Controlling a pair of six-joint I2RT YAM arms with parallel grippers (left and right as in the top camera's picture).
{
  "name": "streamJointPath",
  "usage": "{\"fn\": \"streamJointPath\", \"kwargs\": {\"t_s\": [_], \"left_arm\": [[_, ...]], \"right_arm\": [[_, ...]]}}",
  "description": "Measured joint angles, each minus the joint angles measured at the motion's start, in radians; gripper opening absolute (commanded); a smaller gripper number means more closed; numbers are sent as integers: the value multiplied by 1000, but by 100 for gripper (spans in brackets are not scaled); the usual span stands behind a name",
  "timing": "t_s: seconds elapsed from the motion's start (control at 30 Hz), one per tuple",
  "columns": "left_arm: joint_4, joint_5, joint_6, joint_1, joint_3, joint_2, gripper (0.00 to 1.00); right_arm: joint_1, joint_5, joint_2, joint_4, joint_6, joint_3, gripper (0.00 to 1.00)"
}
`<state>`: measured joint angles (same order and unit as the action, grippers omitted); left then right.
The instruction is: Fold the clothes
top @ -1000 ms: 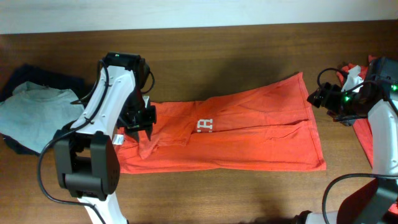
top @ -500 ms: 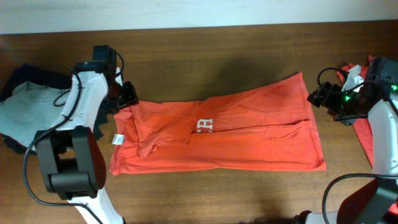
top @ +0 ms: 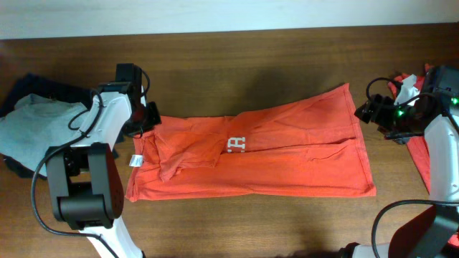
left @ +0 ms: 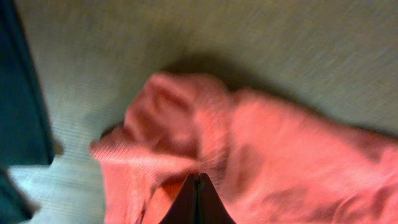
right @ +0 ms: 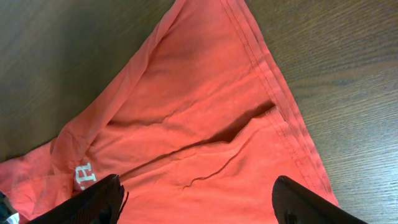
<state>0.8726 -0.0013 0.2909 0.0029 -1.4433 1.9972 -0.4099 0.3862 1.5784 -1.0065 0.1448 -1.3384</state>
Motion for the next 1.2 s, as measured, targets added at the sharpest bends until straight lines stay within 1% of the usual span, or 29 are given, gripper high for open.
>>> {"fn": "streamJointPath", "kwargs": {"t_s": [0.17, 0.23, 0.27, 0.3, 0.33, 0.37, 0.43, 0.57, 0.6, 0.63, 0.7, 0.83, 0.93, 1.17, 1.2], "left_arm": [[104, -69, 1, 0, 2, 0, 0], [90, -83, 1, 0, 2, 0, 11], [76, -86, 3, 0, 2, 0, 20], [61, -86, 7, 0, 2, 0, 25], [46, -85, 5, 0, 0, -1, 34], [21, -84, 6, 0, 0, -2, 40], [-11, -81, 3, 0, -2, -7, 44], [-68, -54, 5, 0, -6, -11, 44], [-73, -45, 5, 0, -6, -11, 44], [-77, -34, 5, 0, -6, -9, 41], [-78, -22, 5, 0, -6, 2, 23], [-77, -9, 2, 0, -6, 47, 1], [-69, -6, 5, 0, -6, 56, 0], [41, -18, 5, 28, -8, 56, 0], [47, -21, 5, 34, -8, 56, 0]], "right_arm": [[0, 0, 0, -3, 1, 0, 82], [0, 0, 0, -3, 1, 0, 82], [0, 0, 0, -3, 0, 0, 81], [0, 0, 0, -3, 1, 0, 82], [0, 0, 0, -3, 1, 0, 82], [0, 0, 0, -3, 0, 0, 82], [0, 0, 0, -3, 1, 0, 82], [0, 0, 0, -3, 1, 0, 82], [0, 0, 0, -3, 1, 0, 81], [0, 0, 0, -3, 0, 0, 81], [0, 0, 0, -3, 0, 0, 82], [0, 0, 0, -3, 1, 0, 82], [0, 0, 0, -3, 0, 0, 82], [0, 0, 0, -8, 0, 0, 81], [0, 0, 0, -5, 1, 0, 80]]}}
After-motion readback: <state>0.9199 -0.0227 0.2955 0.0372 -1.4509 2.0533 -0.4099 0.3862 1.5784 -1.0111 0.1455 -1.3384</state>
